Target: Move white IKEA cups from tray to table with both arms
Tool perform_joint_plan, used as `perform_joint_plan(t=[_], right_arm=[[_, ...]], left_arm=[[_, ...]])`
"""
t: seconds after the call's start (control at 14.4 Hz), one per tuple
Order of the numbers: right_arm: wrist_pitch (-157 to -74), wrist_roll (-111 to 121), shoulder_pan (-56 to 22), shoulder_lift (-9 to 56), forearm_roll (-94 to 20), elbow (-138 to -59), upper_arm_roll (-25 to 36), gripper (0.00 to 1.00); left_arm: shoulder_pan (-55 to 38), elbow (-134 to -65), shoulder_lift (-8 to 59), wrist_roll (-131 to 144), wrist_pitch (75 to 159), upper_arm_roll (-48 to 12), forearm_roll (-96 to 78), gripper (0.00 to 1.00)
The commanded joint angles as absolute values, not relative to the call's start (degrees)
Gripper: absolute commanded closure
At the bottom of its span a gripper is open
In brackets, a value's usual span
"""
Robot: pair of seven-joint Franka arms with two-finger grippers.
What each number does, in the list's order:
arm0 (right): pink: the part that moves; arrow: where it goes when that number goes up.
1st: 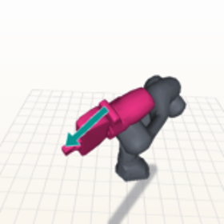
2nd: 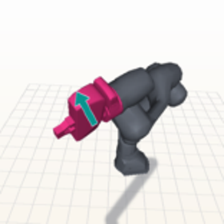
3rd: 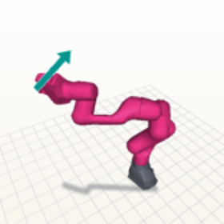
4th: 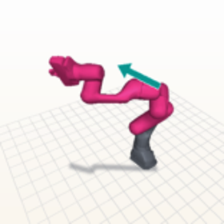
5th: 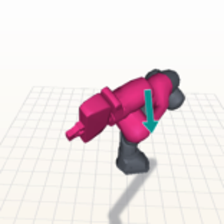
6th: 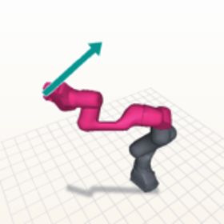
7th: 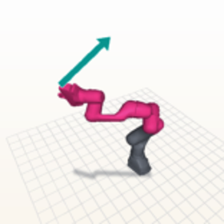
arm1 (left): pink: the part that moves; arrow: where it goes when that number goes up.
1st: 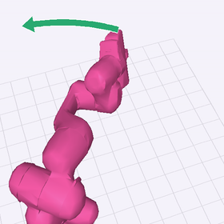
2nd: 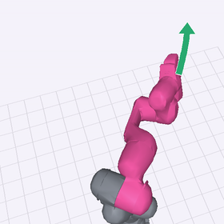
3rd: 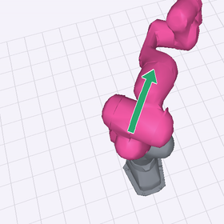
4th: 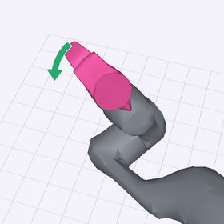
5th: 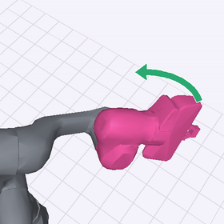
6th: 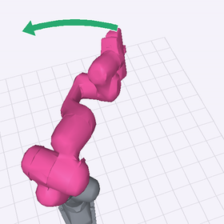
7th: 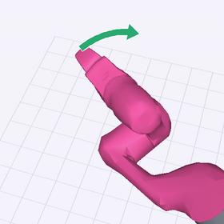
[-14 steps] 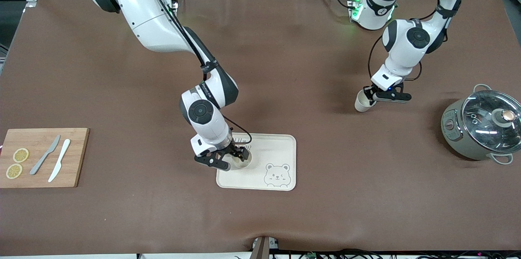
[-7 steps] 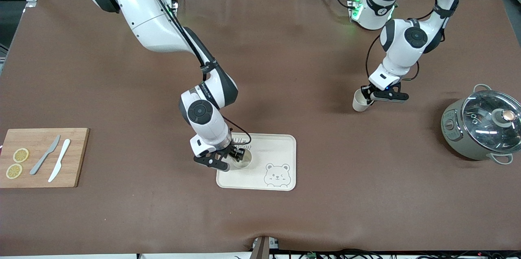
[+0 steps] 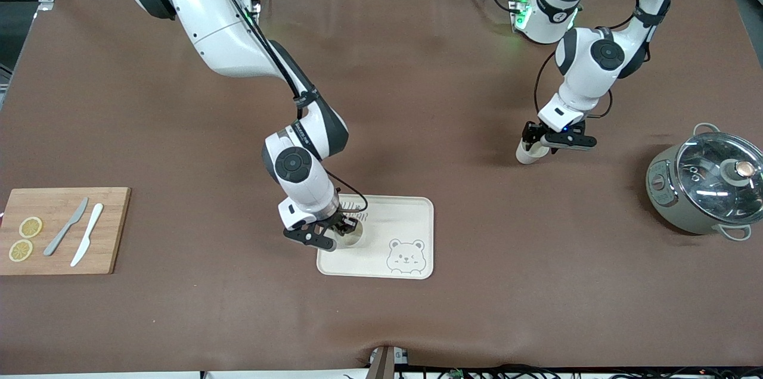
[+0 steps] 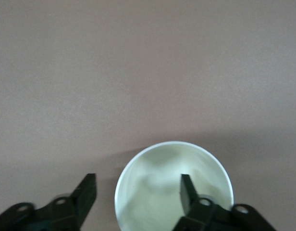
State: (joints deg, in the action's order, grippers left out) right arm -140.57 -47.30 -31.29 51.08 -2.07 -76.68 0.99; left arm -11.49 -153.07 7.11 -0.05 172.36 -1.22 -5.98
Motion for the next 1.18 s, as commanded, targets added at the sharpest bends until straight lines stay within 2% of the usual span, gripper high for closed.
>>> perform_joint_plan(t=[0.0,0.21,0.62,0.83,1.11], right_arm=[[-140.4,-48.8,-31.6,52.3,-1.1,-74.7,1.3,1.0],[-140.4,-48.8,-31.5,52.3,-1.2,-74.6,1.3,1.0],[-139.0,-48.5,-31.1,51.0,-1.1,-74.6,1.2,1.0],[-132.6,-48.0,-30.2,49.1,-1.2,-74.0,1.3,1.0],[-128.4,-43.2,-27.6,45.8,-1.7,-74.2,1.2,1.0]], left_arm=[[-10.8,-152.8,6.5,-1.8,172.4,-2.0,-7.9,0.0],[-10.8,-152.8,5.7,-1.8,171.7,-2.0,-7.9,0.0],[-10.8,-152.1,1.2,-2.6,163.4,-1.9,-7.9,0.0],[-10.0,-151.2,-1.0,-3.7,159.1,-1.8,-7.9,0.0],[-8.6,-145.9,-5.2,-3.8,146.6,-1.6,-7.9,0.0]])
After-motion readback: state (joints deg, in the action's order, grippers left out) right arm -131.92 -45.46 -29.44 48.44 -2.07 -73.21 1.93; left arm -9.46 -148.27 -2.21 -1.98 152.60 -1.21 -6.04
